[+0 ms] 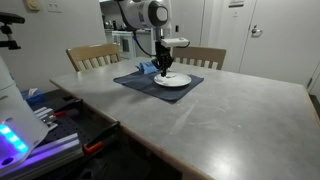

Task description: Take the fork on the plate and put it on the table mat

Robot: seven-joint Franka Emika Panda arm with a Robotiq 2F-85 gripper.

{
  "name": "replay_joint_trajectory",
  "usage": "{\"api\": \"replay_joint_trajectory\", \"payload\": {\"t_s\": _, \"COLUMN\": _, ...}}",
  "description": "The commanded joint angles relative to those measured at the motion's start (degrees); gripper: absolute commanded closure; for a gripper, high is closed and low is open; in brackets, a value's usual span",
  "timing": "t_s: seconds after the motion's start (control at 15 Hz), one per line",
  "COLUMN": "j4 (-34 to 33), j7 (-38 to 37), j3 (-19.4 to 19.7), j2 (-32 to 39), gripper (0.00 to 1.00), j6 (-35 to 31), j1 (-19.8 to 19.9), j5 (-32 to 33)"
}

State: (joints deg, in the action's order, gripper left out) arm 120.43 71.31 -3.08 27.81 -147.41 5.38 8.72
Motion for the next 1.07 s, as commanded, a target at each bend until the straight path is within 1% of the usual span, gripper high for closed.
{"api": "replay_joint_trajectory", "payload": {"t_s": 0.0, "j4": 1.97, "j7": -3.85, "j3": 0.02, "j2": -3.97, "gripper": 0.98, "j6": 4.24, "j1": -1.52, "j5": 1.04}}
{"api": "replay_joint_trajectory", "payload": {"t_s": 0.27, "j4": 2.47, "j7": -4.10, "j3": -1.62, "j2": -5.81, "gripper": 0.98, "j6": 7.10, "j1": -2.27, "j5": 0.27}}
{"api": "replay_joint_trajectory", "payload": {"t_s": 0.6, "j4": 3.35, "j7": -6.63, "j3": -3.41, "j2": -6.59, "gripper": 0.98, "j6": 10.26, "j1": -4.61, "j5": -0.16}}
{"api": "replay_joint_trajectory", "payload": {"t_s": 0.87, "j4": 5.43, "j7": -8.76, "j3": -4.39, "j2": -7.59, "gripper": 0.98, "j6": 10.60, "j1": -6.12, "j5": 0.22}}
{"api": "replay_joint_trajectory", "payload": {"t_s": 1.0, "j4": 6.53, "j7": -8.10, "j3": -5.14, "j2": -7.67, "gripper": 0.98, "j6": 9.29, "j1": -6.29, "j5": 0.04}}
